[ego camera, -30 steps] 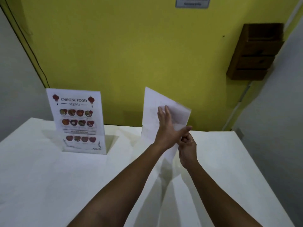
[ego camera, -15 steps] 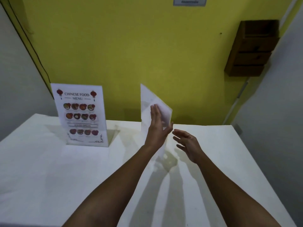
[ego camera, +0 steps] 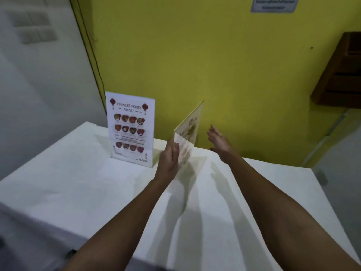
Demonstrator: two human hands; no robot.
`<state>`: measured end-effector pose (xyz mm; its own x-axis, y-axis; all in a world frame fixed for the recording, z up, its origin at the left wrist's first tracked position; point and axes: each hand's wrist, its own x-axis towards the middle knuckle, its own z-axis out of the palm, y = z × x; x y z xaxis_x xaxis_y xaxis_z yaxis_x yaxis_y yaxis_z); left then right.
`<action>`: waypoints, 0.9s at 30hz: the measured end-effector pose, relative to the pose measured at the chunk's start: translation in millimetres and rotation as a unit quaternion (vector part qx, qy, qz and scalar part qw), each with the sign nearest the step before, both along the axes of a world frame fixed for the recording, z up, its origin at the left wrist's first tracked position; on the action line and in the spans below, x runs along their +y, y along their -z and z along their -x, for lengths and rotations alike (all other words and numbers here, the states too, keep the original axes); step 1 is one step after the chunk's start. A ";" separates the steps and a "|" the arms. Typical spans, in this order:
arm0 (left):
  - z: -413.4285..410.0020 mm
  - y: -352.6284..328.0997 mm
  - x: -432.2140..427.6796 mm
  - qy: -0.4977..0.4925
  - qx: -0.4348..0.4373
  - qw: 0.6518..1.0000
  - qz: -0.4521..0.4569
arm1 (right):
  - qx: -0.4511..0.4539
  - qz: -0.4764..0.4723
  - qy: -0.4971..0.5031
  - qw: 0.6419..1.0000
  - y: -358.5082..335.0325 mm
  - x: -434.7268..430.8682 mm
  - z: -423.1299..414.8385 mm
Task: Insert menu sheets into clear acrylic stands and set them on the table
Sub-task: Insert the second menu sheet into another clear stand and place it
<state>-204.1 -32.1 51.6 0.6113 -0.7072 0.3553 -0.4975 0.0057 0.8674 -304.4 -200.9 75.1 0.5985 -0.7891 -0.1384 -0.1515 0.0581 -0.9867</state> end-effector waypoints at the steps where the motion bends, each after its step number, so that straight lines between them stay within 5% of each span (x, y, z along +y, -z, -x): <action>1: -3.7 -1.7 3.9 -0.008 0.011 1.000 0.007 | 0.005 0.018 -0.011 1.000 -6.5 0.3 -7.9; 8: -24.0 -10.1 13.3 -0.037 0.081 0.996 -0.021 | 0.072 0.097 -0.084 0.989 -23.0 -1.3 -47.8; 18: -22.2 -0.3 14.3 -0.143 0.096 0.985 0.017 | 0.056 0.025 -0.141 0.988 -12.8 -14.0 -73.0; 24: 0.4 13.2 10.9 -0.187 -0.015 0.982 -0.034 | 0.048 0.047 -0.145 0.987 -1.9 -19.9 -79.0; 27: 19.2 16.3 -0.2 -0.203 -0.024 0.974 -0.102 | 0.048 0.096 -0.145 0.984 66.9 -84.2 -95.6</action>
<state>-223.3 -32.3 35.3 0.8408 -0.4703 0.2679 -0.4633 -0.3693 0.8056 -208.9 -285.1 8.2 0.7938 -0.6042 -0.0696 -0.2268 -0.1879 -0.9556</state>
